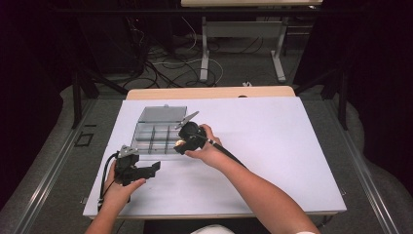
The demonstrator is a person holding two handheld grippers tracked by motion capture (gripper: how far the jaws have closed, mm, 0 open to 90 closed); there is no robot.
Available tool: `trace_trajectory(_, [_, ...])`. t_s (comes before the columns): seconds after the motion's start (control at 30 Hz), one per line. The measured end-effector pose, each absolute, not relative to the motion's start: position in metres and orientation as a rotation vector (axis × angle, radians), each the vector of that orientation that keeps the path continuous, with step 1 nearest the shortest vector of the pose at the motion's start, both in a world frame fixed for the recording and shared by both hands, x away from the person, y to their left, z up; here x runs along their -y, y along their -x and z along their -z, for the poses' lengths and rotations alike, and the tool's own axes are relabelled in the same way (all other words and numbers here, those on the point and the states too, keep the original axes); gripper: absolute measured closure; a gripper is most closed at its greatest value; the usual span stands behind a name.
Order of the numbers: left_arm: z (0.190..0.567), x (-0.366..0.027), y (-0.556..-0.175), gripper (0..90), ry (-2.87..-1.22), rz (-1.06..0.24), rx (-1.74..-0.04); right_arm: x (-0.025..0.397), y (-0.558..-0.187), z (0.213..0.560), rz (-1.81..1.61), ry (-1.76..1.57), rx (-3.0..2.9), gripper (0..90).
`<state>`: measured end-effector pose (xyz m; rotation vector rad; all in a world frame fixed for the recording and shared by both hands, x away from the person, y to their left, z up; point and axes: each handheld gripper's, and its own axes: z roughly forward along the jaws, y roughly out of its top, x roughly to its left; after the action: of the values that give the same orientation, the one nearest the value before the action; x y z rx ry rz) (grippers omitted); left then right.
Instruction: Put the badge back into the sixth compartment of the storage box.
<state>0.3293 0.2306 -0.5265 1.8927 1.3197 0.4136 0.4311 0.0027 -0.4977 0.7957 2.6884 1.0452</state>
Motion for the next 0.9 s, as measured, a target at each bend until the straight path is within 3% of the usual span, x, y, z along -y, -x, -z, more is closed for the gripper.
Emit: trace_trajectory(0.9, [0.527, -0.229, -0.33, 5.3, -1.868, -0.424, -1.319, -0.023, -0.444, 0.506, -1.114, -0.848, -2.611, 46.9])
